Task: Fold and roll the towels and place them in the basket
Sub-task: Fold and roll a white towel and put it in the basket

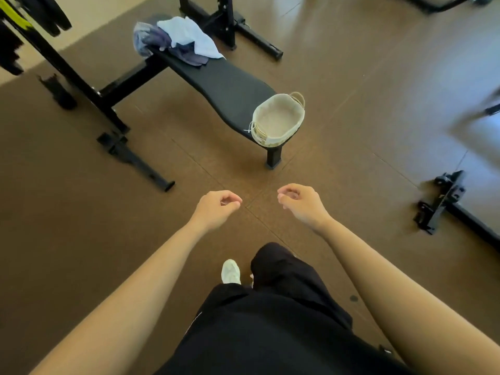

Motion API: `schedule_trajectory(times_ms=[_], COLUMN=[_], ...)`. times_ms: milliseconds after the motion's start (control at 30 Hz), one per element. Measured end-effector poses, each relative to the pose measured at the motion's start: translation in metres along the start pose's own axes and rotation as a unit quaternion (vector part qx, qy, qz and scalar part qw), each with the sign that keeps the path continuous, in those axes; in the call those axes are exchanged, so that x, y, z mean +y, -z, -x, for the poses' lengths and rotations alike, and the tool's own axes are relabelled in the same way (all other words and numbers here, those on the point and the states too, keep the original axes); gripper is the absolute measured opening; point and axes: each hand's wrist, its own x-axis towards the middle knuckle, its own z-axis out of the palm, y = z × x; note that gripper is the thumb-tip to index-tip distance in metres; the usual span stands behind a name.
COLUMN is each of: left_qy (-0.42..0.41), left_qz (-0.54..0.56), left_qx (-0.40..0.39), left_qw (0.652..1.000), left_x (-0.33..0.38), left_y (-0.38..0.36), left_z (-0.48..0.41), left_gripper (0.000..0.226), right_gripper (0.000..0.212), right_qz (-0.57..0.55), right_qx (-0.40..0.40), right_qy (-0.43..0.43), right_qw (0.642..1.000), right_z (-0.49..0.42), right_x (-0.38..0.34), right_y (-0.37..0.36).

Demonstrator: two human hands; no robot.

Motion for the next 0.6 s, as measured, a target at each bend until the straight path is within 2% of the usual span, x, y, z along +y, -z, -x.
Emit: schedule_trajectory(times_ms=[300, 467, 600], left_qy=[0.019, 0.071, 0.113], left_qz=[-0.108, -0.107, -0.06], left_qx=[-0.021, -0.052, -0.014], left_qw=[0.994, 0.99, 0.992], left_x=[0.034, 0.046, 0.05], left_y=[0.118, 0.182, 0.232], left_z=[-0.221, -0.341, -0.423], left_gripper=[0.015, 0.016, 0.016], right_gripper=[0.022, 0.026, 0.024], right_qz=[-0.006, -0.002, 0.028], right_qx=[0.032, -0.001, -0.023], right_qy=[-0.038, -0.047, -0.034], right_qw=[0.999, 0.999, 0.999], right_z=[-0.23, -0.355, -0.447], right_x=[-0.063, -0.106, -0.155], right_y=[0.009, 0.02, 0.025])
